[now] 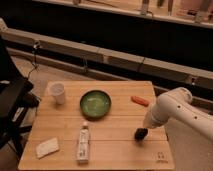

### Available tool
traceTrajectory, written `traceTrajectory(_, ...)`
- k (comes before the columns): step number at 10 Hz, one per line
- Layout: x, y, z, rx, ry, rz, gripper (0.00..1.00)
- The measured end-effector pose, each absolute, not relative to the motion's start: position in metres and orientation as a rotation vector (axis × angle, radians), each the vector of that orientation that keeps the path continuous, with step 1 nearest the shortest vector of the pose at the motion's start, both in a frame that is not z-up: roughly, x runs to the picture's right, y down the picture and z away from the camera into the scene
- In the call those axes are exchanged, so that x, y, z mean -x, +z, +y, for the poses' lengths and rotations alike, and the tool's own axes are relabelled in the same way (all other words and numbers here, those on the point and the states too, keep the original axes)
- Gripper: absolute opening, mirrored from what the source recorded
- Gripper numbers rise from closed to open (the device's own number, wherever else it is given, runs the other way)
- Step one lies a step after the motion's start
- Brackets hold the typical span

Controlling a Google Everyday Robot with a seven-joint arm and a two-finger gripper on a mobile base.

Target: Knock the eraser over

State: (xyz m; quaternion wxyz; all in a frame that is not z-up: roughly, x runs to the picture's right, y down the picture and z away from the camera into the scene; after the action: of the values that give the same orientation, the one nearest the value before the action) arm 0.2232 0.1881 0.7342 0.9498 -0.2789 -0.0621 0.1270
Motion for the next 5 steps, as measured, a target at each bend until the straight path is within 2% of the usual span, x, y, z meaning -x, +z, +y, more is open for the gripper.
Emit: traceTrajectory(5,-0.212,0.729,0.194,0.599,0.222,-0.158,0.02)
